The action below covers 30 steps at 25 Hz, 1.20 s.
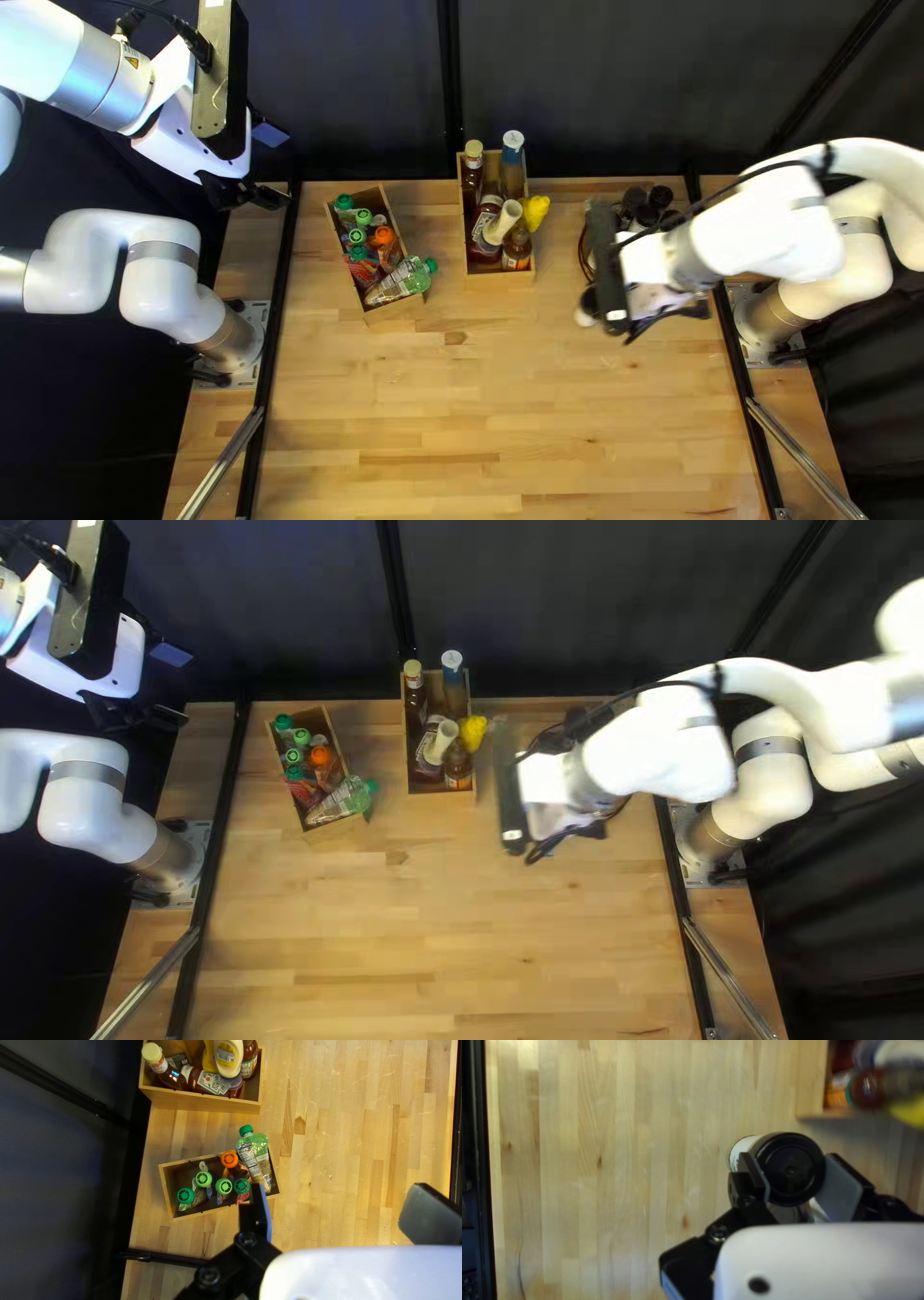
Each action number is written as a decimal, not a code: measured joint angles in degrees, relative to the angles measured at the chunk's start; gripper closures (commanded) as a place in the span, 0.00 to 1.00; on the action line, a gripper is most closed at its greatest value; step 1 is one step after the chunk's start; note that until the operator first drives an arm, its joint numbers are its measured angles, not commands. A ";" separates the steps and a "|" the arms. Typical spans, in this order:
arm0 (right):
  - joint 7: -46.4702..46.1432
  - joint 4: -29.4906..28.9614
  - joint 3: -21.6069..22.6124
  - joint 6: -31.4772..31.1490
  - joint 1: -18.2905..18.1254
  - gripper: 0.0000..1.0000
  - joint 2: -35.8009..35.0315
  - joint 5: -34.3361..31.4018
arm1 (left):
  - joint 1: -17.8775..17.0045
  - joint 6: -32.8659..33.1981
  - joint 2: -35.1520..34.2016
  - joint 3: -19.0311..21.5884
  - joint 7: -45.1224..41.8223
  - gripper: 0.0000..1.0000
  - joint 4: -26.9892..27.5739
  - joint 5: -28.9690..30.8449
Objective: Separate condiments, baby food and spices and place it in 3 different racks/containers
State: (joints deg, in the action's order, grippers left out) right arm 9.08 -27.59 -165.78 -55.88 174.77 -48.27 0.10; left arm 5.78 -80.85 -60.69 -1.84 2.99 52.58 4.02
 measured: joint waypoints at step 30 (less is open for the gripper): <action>1.03 24.83 -9.02 -12.82 -6.46 1.00 -36.99 -5.64 | 0.00 0.00 0.00 0.00 0.00 0.00 0.00 0.00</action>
State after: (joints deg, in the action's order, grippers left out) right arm 10.11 -2.77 -174.80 -68.71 168.32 -85.26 -5.54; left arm 5.78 -80.85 -60.69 -1.84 2.99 52.58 4.02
